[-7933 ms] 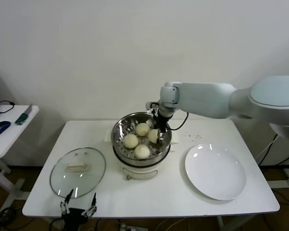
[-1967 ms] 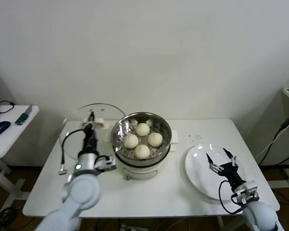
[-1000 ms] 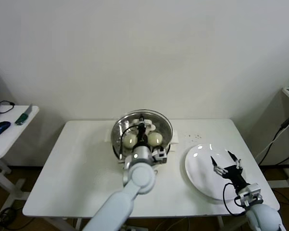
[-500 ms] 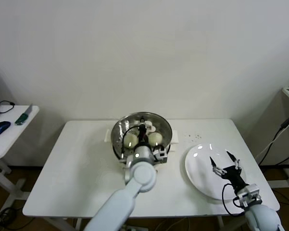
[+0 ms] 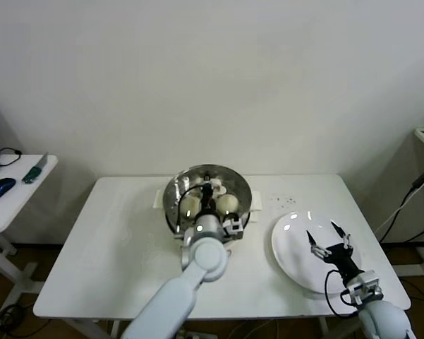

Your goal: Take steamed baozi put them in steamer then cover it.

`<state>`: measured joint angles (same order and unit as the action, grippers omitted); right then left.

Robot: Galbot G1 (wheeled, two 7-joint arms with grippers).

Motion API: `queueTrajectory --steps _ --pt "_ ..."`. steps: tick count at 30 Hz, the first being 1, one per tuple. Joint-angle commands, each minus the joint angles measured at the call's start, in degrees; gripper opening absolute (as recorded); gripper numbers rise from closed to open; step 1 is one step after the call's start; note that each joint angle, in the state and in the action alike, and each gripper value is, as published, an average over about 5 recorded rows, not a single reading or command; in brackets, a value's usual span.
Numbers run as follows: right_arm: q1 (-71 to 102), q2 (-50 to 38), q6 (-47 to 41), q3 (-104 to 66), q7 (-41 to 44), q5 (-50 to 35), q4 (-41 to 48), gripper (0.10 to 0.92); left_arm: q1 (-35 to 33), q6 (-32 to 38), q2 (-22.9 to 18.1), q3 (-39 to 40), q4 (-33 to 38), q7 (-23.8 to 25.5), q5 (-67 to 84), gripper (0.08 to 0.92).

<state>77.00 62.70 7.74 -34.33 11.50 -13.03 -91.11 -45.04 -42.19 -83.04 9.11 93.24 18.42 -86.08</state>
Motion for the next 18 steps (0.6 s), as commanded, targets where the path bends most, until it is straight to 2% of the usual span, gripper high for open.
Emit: queueTrajectory --steps 1,12,18 --pt "0.07 0.09 0.07 -0.05 0.07 0.24 -0.04 0.823 0.04 -2.81 0.38 0.12 -0.60 -0.60 0.43 0.153" --pt "0.42 0.21 0.00 -0.26 0.67 0.32 -0.18 0.823 -0.14 -2.81 0.89 0.52 0.75 -0.77 2.48 0.169" --pt "0.89 0.07 -1.59 -0.41 0.74 0.16 -1.11 0.823 -0.19 -2.81 1.92 1.16 4.51 -0.69 3.52 0.322"
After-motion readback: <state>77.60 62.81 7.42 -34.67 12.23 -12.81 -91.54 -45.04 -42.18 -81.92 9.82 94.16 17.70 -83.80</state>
